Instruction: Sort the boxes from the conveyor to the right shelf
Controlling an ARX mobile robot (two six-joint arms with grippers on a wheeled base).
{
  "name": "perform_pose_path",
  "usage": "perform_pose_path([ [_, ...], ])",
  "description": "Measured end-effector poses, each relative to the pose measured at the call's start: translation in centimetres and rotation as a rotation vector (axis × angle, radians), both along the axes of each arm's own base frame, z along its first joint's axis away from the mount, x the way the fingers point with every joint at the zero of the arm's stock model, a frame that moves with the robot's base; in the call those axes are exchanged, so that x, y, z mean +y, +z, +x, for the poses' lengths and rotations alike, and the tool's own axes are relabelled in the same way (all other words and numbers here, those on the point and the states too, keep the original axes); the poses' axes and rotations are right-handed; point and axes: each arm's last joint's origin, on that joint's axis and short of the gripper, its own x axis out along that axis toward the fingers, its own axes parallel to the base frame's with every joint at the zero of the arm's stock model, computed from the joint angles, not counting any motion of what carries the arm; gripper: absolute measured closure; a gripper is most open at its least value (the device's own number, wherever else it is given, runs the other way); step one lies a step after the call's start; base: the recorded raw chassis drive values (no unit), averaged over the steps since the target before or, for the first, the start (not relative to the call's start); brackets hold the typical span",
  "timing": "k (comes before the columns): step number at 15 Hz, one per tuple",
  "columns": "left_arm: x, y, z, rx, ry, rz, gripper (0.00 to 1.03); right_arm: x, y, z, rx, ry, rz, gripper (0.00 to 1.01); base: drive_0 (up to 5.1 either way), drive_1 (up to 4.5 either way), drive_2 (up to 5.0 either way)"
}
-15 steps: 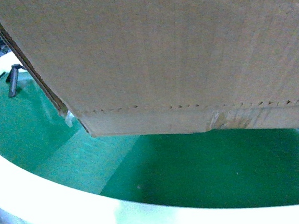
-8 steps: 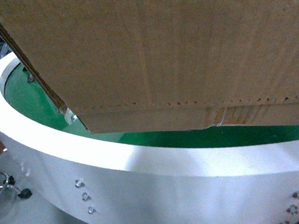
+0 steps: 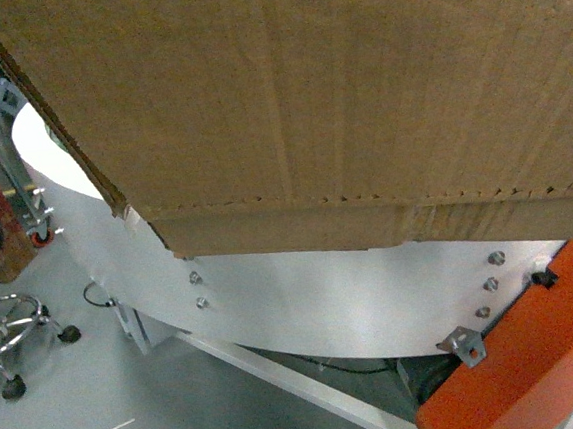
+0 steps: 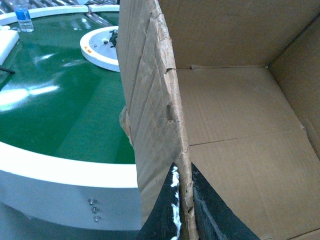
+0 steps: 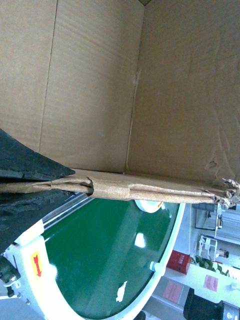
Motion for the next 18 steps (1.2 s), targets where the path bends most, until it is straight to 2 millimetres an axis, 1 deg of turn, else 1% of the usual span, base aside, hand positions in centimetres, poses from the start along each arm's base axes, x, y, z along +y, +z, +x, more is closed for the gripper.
perform_pose_path([
  [5, 0.13, 0.21, -0.16, -0.007, 0.003, -0.003, 1.01, 0.0, 0.12, -0.09, -0.006, 0.0, 0.001, 0.99, 0.0, -4.28, 4.3],
  [18, 0.07, 0.07, -0.05, -0.002, 0.002, -0.001, 1.01, 0.0, 0.02, -0.01, -0.001, 0.0, 0.001, 0.99, -1.7, -1.65, -1.7],
])
